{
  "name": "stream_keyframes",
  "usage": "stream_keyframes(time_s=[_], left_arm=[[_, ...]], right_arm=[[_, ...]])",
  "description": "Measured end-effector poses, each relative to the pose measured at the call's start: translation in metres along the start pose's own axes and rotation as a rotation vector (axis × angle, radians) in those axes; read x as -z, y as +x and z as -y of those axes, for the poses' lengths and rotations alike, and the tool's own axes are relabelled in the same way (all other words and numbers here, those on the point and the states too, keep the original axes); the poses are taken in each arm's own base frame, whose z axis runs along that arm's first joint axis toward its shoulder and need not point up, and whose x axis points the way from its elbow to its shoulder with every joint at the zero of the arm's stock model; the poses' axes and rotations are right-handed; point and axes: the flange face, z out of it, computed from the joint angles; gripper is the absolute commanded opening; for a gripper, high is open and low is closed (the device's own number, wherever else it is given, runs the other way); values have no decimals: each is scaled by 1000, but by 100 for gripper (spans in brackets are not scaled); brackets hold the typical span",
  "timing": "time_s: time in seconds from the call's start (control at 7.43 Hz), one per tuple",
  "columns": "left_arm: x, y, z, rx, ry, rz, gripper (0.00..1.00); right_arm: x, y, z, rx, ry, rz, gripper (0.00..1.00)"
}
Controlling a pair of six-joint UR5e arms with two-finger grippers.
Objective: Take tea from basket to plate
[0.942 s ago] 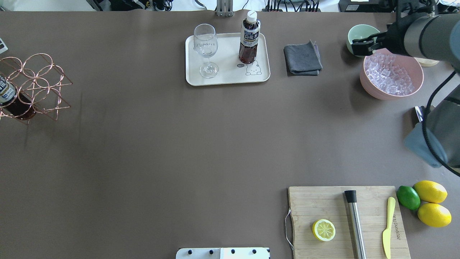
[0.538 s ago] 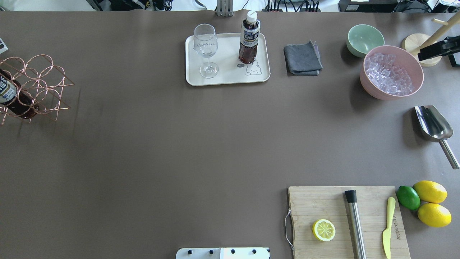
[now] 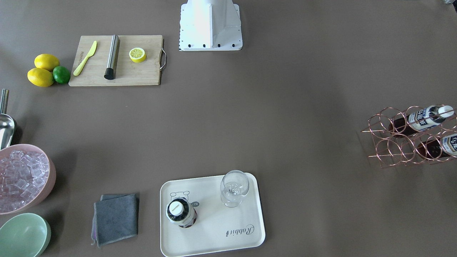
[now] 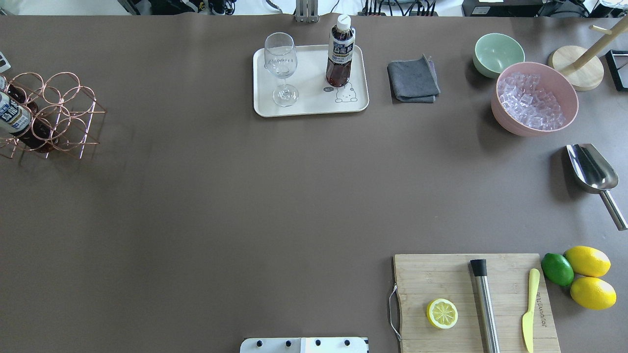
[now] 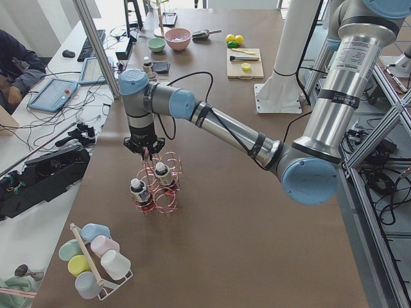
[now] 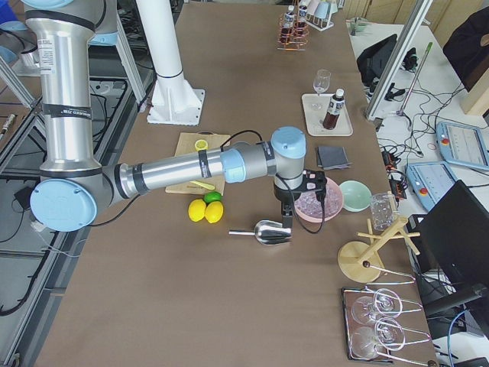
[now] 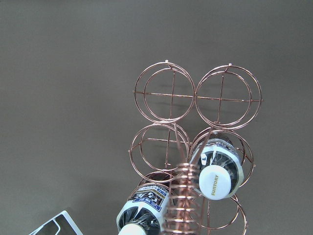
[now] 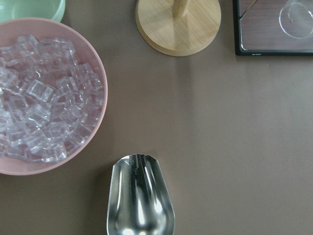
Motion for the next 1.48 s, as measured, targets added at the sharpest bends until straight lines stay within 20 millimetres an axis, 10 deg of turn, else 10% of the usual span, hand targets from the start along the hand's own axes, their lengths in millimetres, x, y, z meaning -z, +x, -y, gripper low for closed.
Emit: stream_keyframes(time_s=[0.4,1.48], left_arm=[[-10,-3,3,-36,-11,8,0],[-17,-2,6,-43,-25,1,0]], right_arm=[[-27,72,-23,-32,-80,31,100],[-27,73,-23,-41,-87,77,100]])
